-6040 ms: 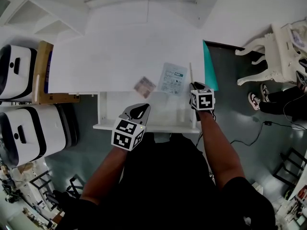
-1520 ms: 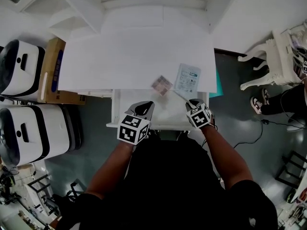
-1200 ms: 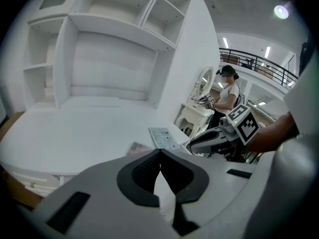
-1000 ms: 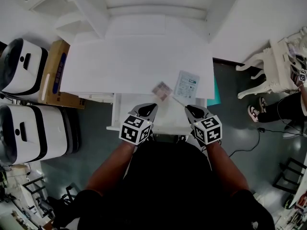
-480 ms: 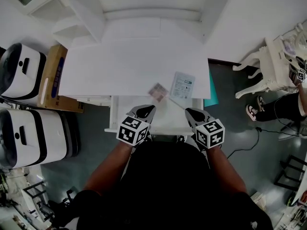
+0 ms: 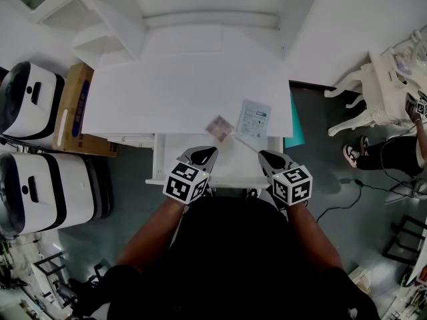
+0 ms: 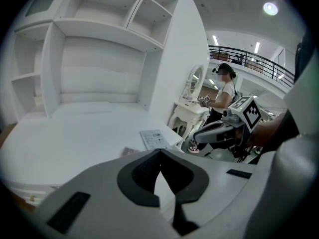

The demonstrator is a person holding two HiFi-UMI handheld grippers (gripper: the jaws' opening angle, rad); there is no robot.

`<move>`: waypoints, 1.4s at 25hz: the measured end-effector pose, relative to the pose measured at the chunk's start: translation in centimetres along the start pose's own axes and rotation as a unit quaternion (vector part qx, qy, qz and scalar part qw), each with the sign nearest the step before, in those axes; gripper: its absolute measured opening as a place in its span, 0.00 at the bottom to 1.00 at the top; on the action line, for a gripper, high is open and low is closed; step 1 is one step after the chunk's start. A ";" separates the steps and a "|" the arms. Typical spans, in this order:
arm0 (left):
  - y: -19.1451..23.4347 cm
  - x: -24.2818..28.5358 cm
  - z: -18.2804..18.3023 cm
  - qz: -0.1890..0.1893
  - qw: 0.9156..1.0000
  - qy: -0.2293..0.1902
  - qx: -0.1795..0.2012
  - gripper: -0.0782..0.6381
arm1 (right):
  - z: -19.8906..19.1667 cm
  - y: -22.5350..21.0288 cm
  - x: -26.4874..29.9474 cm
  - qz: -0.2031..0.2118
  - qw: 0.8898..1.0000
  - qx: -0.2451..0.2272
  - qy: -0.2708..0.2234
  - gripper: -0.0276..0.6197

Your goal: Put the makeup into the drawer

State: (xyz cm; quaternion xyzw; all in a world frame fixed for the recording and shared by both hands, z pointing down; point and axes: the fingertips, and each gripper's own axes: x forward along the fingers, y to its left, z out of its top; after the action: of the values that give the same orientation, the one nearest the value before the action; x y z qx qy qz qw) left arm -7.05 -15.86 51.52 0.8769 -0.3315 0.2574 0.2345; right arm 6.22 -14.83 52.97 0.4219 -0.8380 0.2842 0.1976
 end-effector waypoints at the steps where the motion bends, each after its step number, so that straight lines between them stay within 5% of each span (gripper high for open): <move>1: 0.0 0.0 0.0 0.000 1.000 0.002 0.003 0.12 | 0.0 0.0 0.0 0.000 1.000 0.001 0.001 0.09; 17: 1.1 0.9 -0.7 0.012 0.999 0.008 -0.029 0.12 | -1.5 -2.4 1.6 -0.024 0.999 0.039 0.018 0.09; 30: 2.3 0.9 -2.4 0.035 0.997 0.035 -0.061 0.12 | -7.0 -9.8 6.3 -0.073 0.975 0.202 0.056 0.10; 35: 2.5 0.5 -2.5 0.041 0.997 0.034 -0.064 0.12 | -8.0 -11.3 8.1 -0.055 0.952 0.297 0.043 0.21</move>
State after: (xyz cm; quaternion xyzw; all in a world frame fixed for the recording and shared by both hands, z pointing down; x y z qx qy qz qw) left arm -9.25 -16.31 54.35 0.8366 -0.3743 0.2748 0.2908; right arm 11.60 -19.99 67.16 0.4944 -0.6818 0.5270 0.1140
